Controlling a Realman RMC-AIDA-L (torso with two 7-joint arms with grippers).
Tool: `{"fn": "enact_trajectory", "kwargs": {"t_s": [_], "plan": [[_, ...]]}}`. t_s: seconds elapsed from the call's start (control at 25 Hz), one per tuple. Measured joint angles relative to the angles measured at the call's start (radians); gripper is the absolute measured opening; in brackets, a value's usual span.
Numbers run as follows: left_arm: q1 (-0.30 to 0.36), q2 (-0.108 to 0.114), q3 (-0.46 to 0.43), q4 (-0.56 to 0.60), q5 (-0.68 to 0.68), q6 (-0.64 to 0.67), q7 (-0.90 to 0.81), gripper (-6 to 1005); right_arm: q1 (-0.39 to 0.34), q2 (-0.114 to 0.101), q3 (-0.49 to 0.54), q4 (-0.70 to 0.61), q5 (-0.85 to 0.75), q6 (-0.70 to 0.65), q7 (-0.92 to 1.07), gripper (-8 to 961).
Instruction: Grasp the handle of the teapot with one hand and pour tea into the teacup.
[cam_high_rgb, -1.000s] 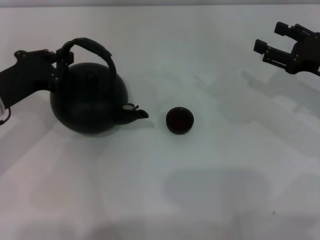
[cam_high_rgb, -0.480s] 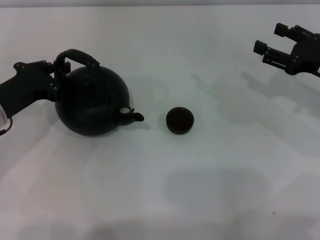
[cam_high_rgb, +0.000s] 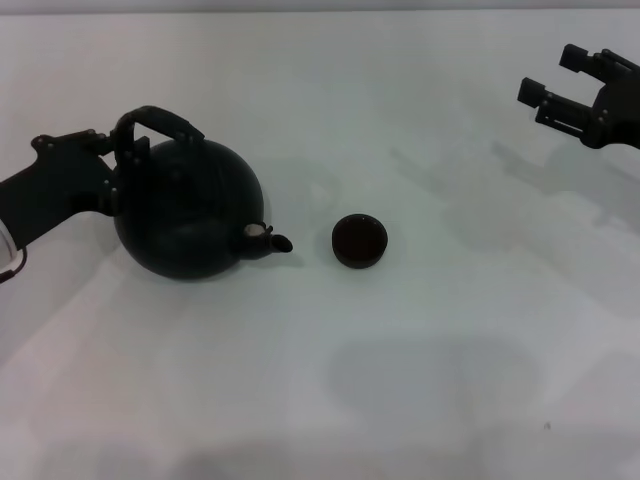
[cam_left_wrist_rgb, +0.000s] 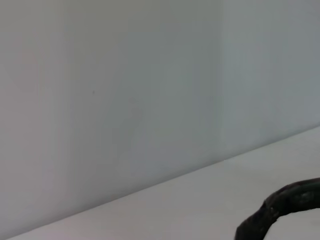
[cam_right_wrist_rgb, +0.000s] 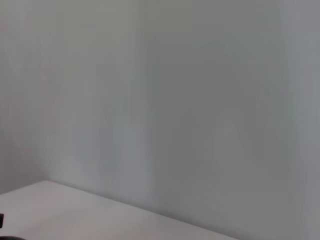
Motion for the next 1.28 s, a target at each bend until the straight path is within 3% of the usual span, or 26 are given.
{"fn": "enact_trajectory", "kwargs": {"t_s": [0.52,0.6,0.8,1.04,1.08,1.28], "plan": [[0.023,0.002,-0.003,-0.038,-0.116,0.074,0.104,411,-0.007,0.0,0.001,-0.001,0.0,0.015,-0.004,829],[0.036,0.004,-0.017,-0.062,-0.15,0.135,0.141,448,-0.007,0.0,0.001,-0.001,0.001,0.022,-0.002,829],[0.078,0.002,-0.072,-0.073,-0.154,0.234,0.18,686,-0.02,0.0,0.002,-0.001,0.001,0.039,-0.002,829],[0.116,0.004,-0.137,-0.137,-0.18,0.339,0.233,852,-0.04,0.0,0.003,0.001,0.002,0.06,0.001,829],[0.131,0.004,-0.182,-0.178,-0.183,0.399,0.257,880,-0.044,0.0,0.003,0.002,0.002,0.065,0.001,829],[0.138,0.003,-0.274,-0.279,-0.188,0.491,0.316,880,-0.052,0.0,0.003,0.01,0.002,0.078,0.001,829]]}}
